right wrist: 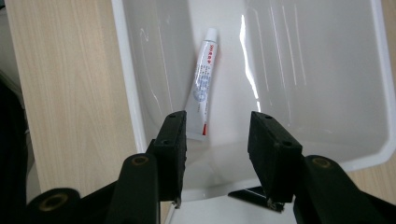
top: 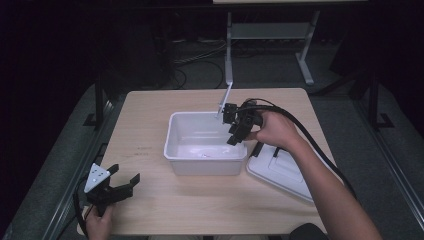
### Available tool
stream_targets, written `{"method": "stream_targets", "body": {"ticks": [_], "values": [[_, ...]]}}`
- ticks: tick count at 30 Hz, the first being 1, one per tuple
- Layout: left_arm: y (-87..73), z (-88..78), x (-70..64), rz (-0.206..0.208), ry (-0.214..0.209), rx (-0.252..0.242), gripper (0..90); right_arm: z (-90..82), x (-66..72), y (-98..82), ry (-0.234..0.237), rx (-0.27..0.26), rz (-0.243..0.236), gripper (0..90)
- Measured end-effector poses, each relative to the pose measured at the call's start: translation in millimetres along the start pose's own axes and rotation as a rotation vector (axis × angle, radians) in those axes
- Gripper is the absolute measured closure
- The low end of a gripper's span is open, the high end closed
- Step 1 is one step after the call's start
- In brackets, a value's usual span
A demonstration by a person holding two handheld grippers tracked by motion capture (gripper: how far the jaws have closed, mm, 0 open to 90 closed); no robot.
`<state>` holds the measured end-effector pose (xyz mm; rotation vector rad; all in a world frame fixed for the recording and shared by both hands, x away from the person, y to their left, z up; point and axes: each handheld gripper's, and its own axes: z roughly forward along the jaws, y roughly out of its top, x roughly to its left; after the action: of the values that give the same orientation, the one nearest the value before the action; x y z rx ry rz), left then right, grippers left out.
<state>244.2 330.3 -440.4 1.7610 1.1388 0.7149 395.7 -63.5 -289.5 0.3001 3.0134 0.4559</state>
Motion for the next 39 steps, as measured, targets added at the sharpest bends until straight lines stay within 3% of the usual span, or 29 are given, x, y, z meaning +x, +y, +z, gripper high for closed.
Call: {"method": "stream_targets", "body": {"ticks": [39], "values": [[-0.1,1.5,-1.8,0.005,0.000,0.003,13.4,-20.7,-8.4,-52.9,-0.050,-0.036,0.093,52.6]]}}
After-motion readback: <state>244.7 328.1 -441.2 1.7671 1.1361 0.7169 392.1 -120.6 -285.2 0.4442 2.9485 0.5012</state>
